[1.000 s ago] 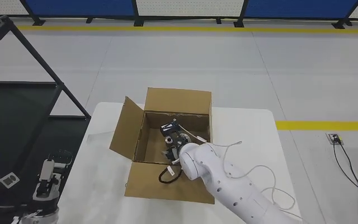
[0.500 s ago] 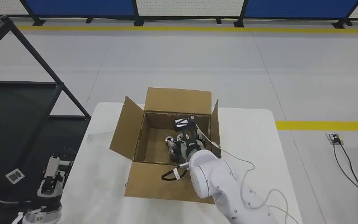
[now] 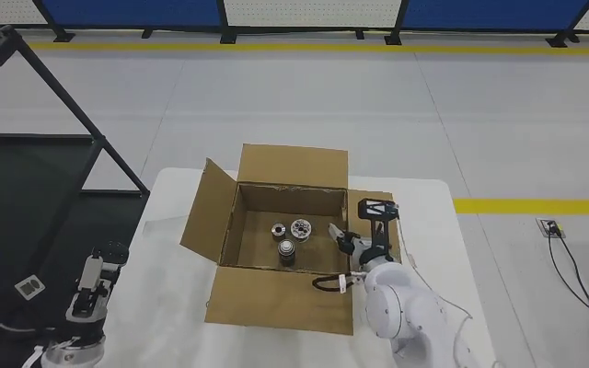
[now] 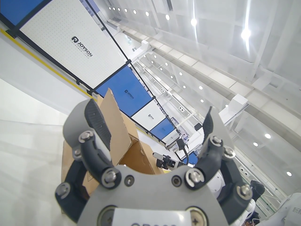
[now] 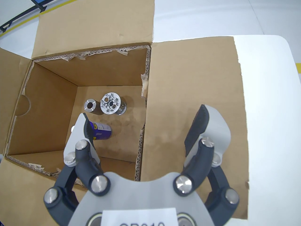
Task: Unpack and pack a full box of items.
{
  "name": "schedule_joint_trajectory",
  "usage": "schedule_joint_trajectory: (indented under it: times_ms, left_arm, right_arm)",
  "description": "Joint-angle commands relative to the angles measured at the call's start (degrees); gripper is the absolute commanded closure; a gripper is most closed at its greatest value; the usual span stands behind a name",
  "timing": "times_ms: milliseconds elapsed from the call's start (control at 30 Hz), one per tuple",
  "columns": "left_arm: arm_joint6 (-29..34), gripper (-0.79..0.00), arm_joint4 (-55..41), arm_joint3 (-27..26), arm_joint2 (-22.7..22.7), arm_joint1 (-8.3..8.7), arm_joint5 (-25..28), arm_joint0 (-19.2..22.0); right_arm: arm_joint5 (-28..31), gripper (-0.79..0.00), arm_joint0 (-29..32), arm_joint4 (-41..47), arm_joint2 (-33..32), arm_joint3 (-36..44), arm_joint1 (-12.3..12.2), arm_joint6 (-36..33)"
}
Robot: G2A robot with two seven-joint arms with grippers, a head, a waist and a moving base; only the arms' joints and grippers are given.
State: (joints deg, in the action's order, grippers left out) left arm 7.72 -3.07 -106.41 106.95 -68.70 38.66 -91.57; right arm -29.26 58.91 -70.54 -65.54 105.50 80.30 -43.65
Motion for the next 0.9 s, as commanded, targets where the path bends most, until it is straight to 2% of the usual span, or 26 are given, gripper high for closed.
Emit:
schedule_joint_trajectory:
  times_ms: [0, 133, 300, 600, 867]
  left_arm:
    - [0.1, -0.785, 0.3, -0.2, -0.1, -0.03, -0.2, 0.0]
    - [0.1, -0.785, 0.6, -0.5, -0.3, -0.11, -0.3, -0.1]
    - [0.1, -0.785, 1.0, -0.6, -0.3, -0.19, -0.3, -0.2]
    - [0.1, -0.785, 1.4, -0.7, 0.0, -0.3, -0.4, -0.7]
    - [0.0, -0.785, 1.7, -0.9, 0.1, -0.42, -0.1, -1.1]
  right_arm:
    - [0.5, -0.785, 0.7, 3.1, -1.8, -0.6, 0.1, 1.9]
    - [2.0, -0.785, 2.0, 10.4, -5.1, -2.2, 0.3, 6.3]
    - [8.2, -0.785, 2.7, 19.2, -8.7, -5.3, 0.3, 7.8]
    - [15.7, -0.785, 3.3, 27.3, -11.5, -9.3, 0.1, 11.3]
    - [20.2, -0.785, 3.2, 30.6, -12.7, -11.2, -0.2, 10.6]
